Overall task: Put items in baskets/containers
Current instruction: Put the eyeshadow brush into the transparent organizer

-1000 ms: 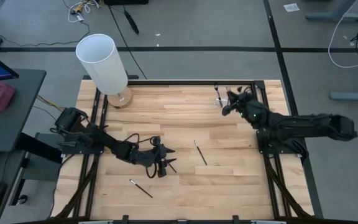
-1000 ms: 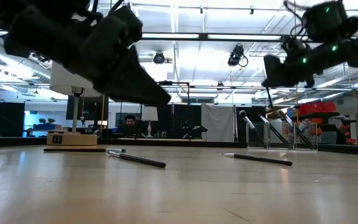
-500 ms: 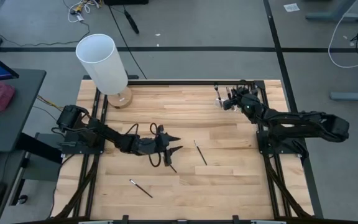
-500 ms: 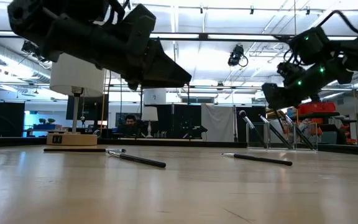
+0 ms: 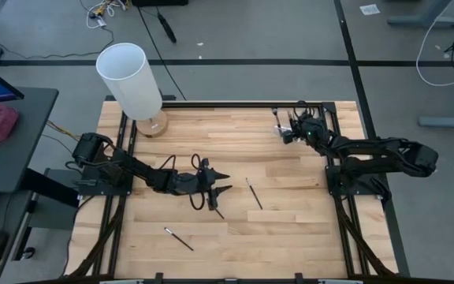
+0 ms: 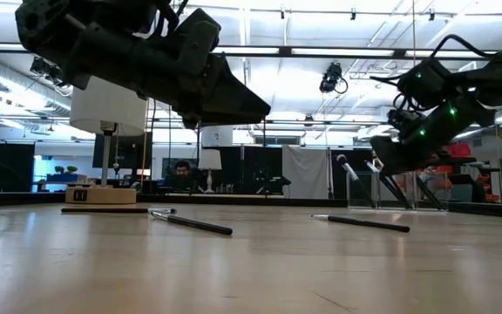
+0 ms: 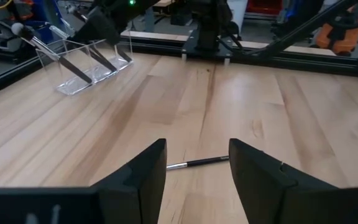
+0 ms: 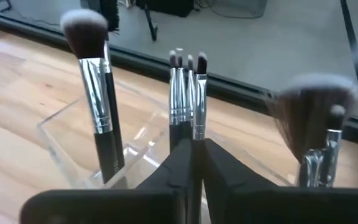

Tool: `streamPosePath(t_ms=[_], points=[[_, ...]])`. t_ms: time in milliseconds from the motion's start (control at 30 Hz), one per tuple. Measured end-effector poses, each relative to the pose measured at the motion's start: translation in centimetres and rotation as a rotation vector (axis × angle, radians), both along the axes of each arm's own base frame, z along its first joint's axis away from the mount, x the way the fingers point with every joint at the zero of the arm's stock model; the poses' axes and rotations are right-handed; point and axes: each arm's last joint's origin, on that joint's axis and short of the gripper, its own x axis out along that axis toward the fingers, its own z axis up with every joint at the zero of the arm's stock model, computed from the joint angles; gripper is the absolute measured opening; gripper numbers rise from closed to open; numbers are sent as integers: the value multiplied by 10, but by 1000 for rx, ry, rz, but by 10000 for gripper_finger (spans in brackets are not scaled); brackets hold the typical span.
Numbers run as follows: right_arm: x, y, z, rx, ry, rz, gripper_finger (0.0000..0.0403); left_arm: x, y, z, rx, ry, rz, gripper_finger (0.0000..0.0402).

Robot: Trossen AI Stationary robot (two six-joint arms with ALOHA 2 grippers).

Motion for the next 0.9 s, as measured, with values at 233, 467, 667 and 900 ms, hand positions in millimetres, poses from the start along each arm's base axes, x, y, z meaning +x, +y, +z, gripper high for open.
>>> streamPosePath(t_ms=[233,467,667,900], points=[[0,-1,0,5,16,-3,71,0,0,0,-1,-1,0,177],[8,-7,19,-16,60,30,133,0,-1,1,-13,-9,0,177],[21,-7,56,31,129,47,158,0,-3,1,-28,-13,-2,177],[25,-2,85,121,235,49,159,-2,-8,1,-27,-12,-19,177]])
